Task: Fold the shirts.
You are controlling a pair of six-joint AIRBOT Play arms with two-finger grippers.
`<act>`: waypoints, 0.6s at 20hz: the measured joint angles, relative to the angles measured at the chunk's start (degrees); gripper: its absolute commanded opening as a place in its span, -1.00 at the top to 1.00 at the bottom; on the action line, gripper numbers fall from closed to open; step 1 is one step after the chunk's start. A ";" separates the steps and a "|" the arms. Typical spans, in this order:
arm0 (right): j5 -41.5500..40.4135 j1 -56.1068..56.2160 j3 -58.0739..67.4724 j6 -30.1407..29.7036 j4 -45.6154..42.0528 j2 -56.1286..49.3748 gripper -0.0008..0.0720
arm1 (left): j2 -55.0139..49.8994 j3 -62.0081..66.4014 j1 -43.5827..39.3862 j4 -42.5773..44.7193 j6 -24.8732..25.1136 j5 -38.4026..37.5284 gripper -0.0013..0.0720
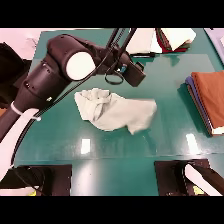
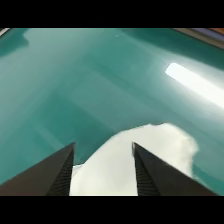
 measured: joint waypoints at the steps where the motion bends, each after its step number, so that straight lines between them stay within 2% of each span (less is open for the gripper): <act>1: 0.68 -0.57 0.00 0.02 0.02 0.00 0.92 | -0.31 0.37 1.57 0.04 -0.02 -1.20 -0.23; 8: 7.56 -1.66 -0.68 -0.02 -1.79 -2.71 0.91 | -0.46 -0.81 23.12 -0.87 -3.15 -17.59 -0.23; 9: 8.98 -1.64 -1.95 -0.02 -2.51 -3.72 0.80 | -0.46 -1.84 25.51 -1.57 -3.28 -19.04 -0.23; 10: 9.94 -1.66 -3.74 0.00 -3.06 -4.68 0.26 | -0.46 -3.19 27.78 -2.01 -3.43 -20.20 -0.23; 11: 10.88 -1.66 -6.32 -0.02 -3.48 -5.77 -0.14 | -0.46 -4.68 29.64 -2.29 -3.48 -21.07 -0.23; 12: 11.43 -1.42 -9.09 -0.02 -3.80 -6.95 -0.16 | -0.42 -6.45 31.45 -2.47 -3.50 -21.81 -0.23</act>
